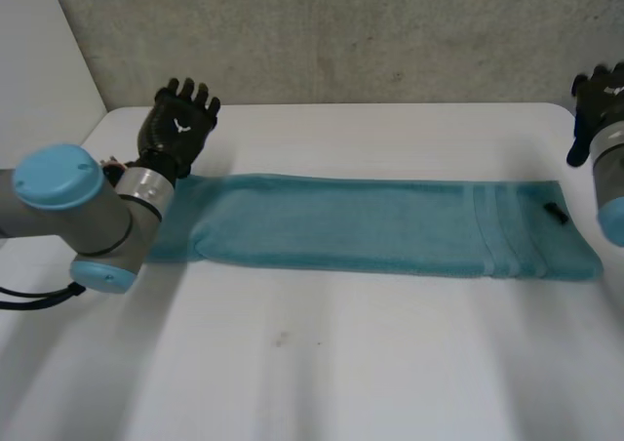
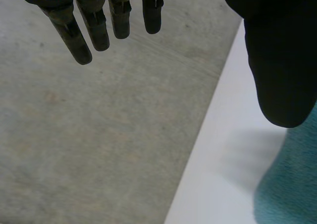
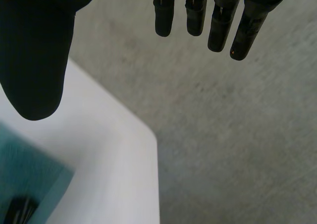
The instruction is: Fold the laundry
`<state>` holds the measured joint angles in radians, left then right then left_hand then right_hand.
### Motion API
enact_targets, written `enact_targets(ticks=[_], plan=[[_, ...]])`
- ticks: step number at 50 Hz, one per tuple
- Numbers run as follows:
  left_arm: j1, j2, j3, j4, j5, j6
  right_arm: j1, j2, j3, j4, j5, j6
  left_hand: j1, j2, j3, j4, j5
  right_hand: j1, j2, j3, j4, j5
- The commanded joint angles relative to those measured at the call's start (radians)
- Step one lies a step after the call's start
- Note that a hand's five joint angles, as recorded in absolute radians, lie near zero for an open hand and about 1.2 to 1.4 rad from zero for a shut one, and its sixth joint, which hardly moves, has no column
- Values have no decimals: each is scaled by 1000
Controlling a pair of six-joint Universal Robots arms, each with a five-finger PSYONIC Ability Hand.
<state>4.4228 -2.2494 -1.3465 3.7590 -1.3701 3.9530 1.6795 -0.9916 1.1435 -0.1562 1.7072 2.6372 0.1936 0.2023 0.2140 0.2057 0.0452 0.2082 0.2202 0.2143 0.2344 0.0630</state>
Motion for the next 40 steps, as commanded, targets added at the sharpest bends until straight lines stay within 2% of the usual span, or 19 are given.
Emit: enact_targets(ticks=[1,3,8,13,19,21,23,29,40], plan=[[4,203,-181,-8,-24,-18,-52,-221,163,9,-118,58,-19,-28,-39,-31,-45,-34,-46,-40,-60,-63],[6,238,-224,-10,-24,-37,-89,-252,202,17,-147,60,-19,-28,-39,-31,-45,-34,-46,-40,-60,-63],[1,309,-342,-13,-24,-115,-173,-317,326,72,-280,53,-19,-28,-39,-31,-45,-34,-46,-40,-60,-63],[-2,376,-443,-37,-24,-256,-271,-320,452,142,-432,52,-19,-28,-39,-31,-45,85,73,79,59,56],[-5,383,-477,-71,-26,-382,-323,-296,536,129,-538,46,-18,-27,-39,-30,-44,282,270,276,255,252],[-5,381,-485,-74,-26,-406,-342,-231,541,100,-602,43,-15,-24,-36,-27,-42,390,378,384,364,361],[-3,381,-490,-73,-26,-414,-362,-191,541,81,-642,44,-15,-24,-36,-27,-41,402,390,396,376,373],[-2,380,-502,-73,-24,-417,-376,-131,542,17,-689,40,-15,-24,-36,-27,-41,549,537,543,522,519],[6,376,-514,-73,-24,-419,-374,-68,527,-40,-684,40,-12,-21,-33,-24,-39,596,584,590,570,567]])
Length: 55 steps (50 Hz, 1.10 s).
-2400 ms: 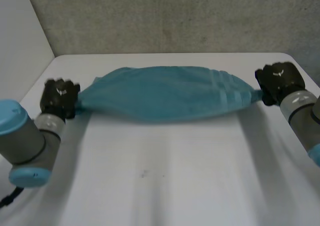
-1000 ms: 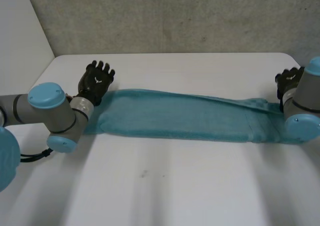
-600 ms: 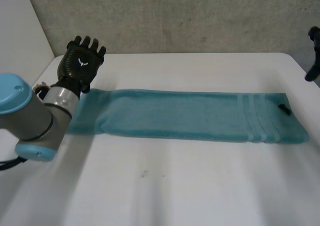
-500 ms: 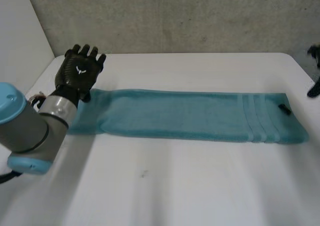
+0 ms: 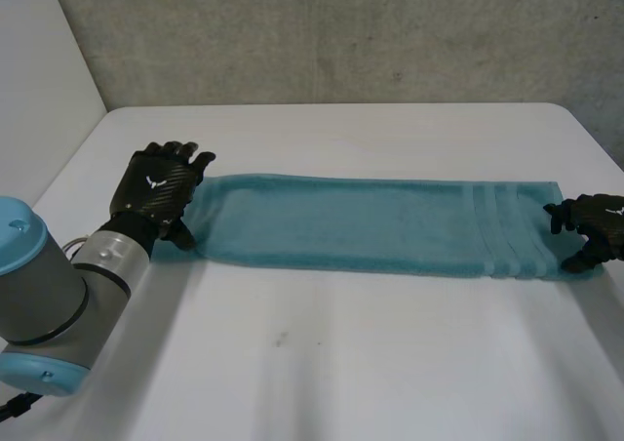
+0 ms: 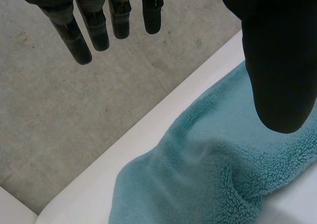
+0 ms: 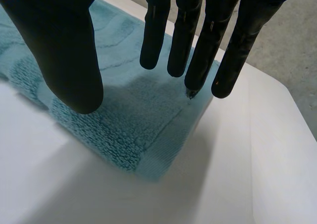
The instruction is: Fold the laundry
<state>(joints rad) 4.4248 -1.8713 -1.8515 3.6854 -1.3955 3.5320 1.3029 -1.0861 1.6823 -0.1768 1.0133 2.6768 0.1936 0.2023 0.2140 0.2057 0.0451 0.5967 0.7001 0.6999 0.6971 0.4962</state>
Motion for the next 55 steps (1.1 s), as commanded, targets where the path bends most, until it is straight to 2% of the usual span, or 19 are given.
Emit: enact_targets(ticks=[1,6,14,15,16,17,21,25,27,28,30,33,37,42,47,48,51,52,55], plan=[[5,-2,-12,1,3,2,3,34,-15,-21,11,-1,-12,-21,-33,-25,-38,205,101,101,104,131],[5,-2,-14,1,3,4,4,86,-29,-21,19,-23,-12,-21,-33,-25,-38,193,90,90,93,119],[8,-2,-15,1,4,4,1,87,-32,-18,25,-69,-12,-21,-33,-25,-38,249,145,145,148,175],[8,-2,-15,1,4,2,1,87,-32,-18,25,-74,-12,-21,-33,-25,-38,336,233,233,235,262],[8,-2,-15,1,4,4,-1,87,-32,-20,22,-80,-12,-21,-33,-25,-38,622,518,518,521,548],[8,-2,-15,1,4,4,-1,87,-33,-20,19,-81,-12,-21,-33,-25,-38,798,694,695,697,724],[5,0,-17,-1,1,2,-4,87,-50,-21,45,-80,-12,-21,-33,-25,-38,800,696,696,699,726],[2,3,-18,-1,1,2,-20,78,-64,-20,106,-80,-12,-21,-33,-25,-38,800,696,696,699,726],[2,6,-18,-1,0,4,-50,68,-76,-23,187,-87,-12,-21,-33,-25,-38,800,696,696,699,726],[2,6,-18,-1,0,4,-50,68,-76,-23,188,-87,-12,-21,-33,-25,-38,800,696,696,699,726],[2,7,-18,-1,0,4,-76,66,-116,-23,279,-103,-12,-21,-33,-25,-38,800,696,696,699,726],[5,7,-18,1,0,4,-85,68,-128,-23,297,-107,-12,-21,-33,-25,-38,800,696,696,699,726],[8,7,-18,-1,1,4,-151,78,-217,-18,413,-169,-12,-21,-33,-25,-38,800,696,696,699,726],[10,7,-17,-1,0,4,-154,74,-251,-13,453,-218,-12,-21,-33,-25,-38,800,696,696,699,726],[11,9,-17,-1,0,4,-103,55,-265,-10,453,-219,-12,-21,-33,-25,-38,800,696,696,699,726],[11,9,-17,-1,0,4,-23,19,-285,-10,456,-203,-12,-21,-33,-25,-38,800,696,696,699,726],[13,9,-15,1,0,4,9,6,-293,-10,456,-195,-12,-21,-33,-25,-38,800,696,696,699,726],[13,9,-15,1,0,4,139,-29,-317,-10,453,-170,-12,-21,-33,-25,-38,800,696,696,699,726],[18,9,-14,1,0,5,177,-34,-325,-10,453,-169,-12,-21,-33,-25,-38,800,696,696,699,726]])
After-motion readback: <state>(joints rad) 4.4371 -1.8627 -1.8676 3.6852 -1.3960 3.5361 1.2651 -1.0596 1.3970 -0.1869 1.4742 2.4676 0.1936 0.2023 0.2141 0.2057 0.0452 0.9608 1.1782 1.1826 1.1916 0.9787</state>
